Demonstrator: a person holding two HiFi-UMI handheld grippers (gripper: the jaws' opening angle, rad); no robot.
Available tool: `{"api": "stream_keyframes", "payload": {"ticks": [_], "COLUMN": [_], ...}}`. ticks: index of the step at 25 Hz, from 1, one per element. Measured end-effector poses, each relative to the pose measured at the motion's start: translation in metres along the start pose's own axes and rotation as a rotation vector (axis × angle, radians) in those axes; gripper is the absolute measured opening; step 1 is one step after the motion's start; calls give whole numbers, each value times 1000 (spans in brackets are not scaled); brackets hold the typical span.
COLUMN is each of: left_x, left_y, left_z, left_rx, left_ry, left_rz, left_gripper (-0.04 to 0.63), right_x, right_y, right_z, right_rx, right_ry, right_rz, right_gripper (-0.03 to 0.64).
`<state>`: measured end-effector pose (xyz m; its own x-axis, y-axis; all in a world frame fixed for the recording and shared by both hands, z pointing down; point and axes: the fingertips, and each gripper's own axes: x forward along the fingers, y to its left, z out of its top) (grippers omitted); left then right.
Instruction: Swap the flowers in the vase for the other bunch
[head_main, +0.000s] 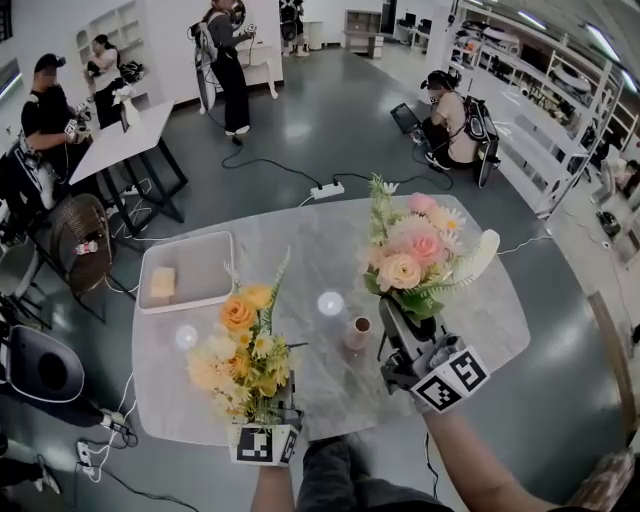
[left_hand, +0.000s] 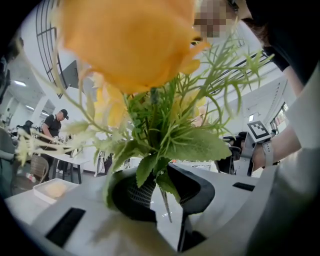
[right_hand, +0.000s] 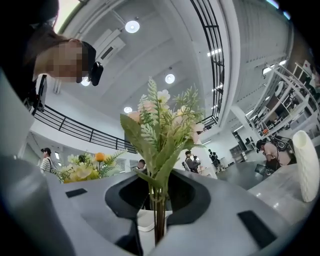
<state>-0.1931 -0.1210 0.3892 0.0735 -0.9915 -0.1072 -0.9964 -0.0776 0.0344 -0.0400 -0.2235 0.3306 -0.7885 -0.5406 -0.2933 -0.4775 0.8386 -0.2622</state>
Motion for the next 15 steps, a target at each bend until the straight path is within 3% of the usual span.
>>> {"api": "stream_keyframes", "payload": {"ticks": [15], "left_x": [7], "left_y": [-29], "left_z": [-9], "left_rx": [-22], "left_ry": [43], "left_rz": [-87], "left_gripper": [81], "right_x": [37], "right_y": [-9], "right_z": [-7], "right_rx": [-34], "right_ry": [-9], "right_rz": [49], "right_gripper": [100]}}
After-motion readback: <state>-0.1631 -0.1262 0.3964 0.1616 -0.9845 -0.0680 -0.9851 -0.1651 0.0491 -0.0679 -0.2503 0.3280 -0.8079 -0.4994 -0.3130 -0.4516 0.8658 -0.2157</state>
